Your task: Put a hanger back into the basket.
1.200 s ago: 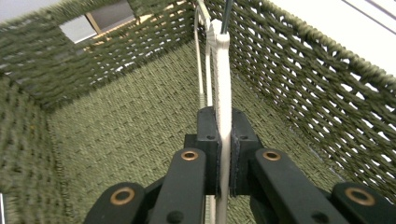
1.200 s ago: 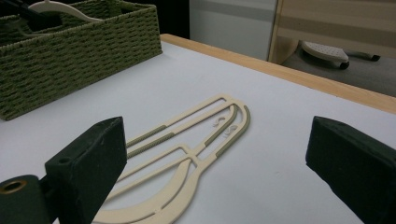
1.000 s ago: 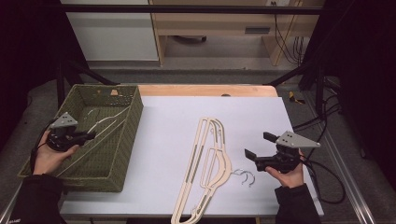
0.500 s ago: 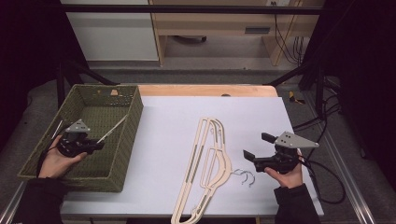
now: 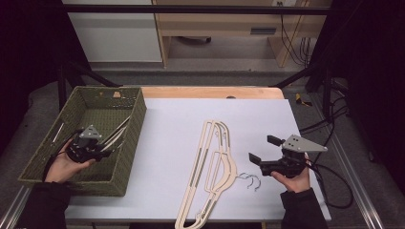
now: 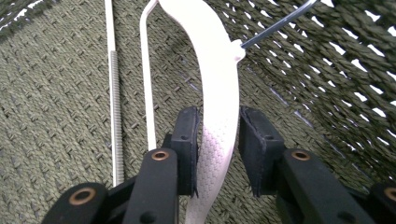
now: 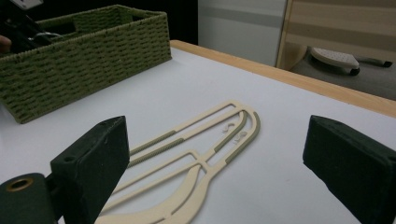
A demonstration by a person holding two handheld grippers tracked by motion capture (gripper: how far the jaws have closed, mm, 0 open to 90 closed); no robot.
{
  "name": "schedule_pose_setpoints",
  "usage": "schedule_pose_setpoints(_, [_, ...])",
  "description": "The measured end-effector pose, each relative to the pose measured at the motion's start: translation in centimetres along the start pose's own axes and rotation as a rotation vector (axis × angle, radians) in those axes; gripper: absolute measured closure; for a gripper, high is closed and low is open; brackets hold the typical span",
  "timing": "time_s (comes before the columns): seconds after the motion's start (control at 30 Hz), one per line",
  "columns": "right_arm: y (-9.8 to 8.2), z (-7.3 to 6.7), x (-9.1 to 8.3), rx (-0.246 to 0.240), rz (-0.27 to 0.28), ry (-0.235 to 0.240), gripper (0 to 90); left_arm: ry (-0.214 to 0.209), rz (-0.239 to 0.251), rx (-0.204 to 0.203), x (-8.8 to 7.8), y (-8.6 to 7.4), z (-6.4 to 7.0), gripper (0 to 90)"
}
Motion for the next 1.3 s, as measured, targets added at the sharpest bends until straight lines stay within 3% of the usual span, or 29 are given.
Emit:
schedule_pose_setpoints(0.2, [0.2, 0.1, -0.2, 0.018, 0.015, -0.004, 6.6, 0.003, 0.049, 0.004, -1.2, 0.7, 0.0, 59.2])
schedule_pose_setpoints(0.27, [0.2, 0.0, -0.3, 0.024, 0.011, 0.002, 6.7, 0.025, 0.082, 0.007, -1.8, 1.1, -0.1, 54.8])
schedule_pose_setpoints(0.47, [0.1, 0.0, -0.6, 0.027, 0.001, 0.0, 6.3, 0.034, 0.259, -0.058, -4.8, 3.2, 0.1, 40.7])
schedule_pose_setpoints(0.6, [0.2, -0.3, -1.0, 0.034, 0.013, 0.005, 4.7, 0.042, 0.385, -0.089, -6.8, 4.9, 1.1, 28.3])
schedule_pose_setpoints(0.67, [0.2, -0.4, -1.2, 0.035, 0.015, 0.004, 7.0, 0.046, 0.439, -0.089, -7.7, 5.9, 1.8, 27.0])
schedule_pose_setpoints(0.8, [-0.3, -0.6, -1.6, 0.056, -0.002, 0.025, 6.2, 0.068, 0.532, -0.076, -9.2, 7.8, 3.4, 34.1])
schedule_pose_setpoints(0.97, [-1.0, -0.4, -2.0, 0.048, -0.01, 0.007, 4.8, 0.022, 0.627, -0.051, -9.9, 10.2, 6.7, 32.0])
schedule_pose_setpoints(1.1, [-1.7, -0.2, -2.0, 0.043, -0.028, 0.006, 6.3, -0.023, 0.649, -0.026, -9.4, 11.4, 10.0, 30.5])
schedule_pose_setpoints(1.23, [-2.0, -0.5, -1.7, 0.032, -0.042, 0.014, 7.4, -0.099, 0.668, -0.021, -8.1, 12.5, 13.9, 29.0])
schedule_pose_setpoints(1.3, [-2.5, -0.5, -1.5, 0.025, -0.063, 0.015, 8.2, -0.106, 0.661, -0.009, -7.4, 12.8, 15.4, 29.6])
Point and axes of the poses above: each handheld gripper's, and its own axes: x roughly forward along the jaws, y roughly out of its top, z roughly to its right, the point moved 10 cm from there along x, roughly forward along the jaws
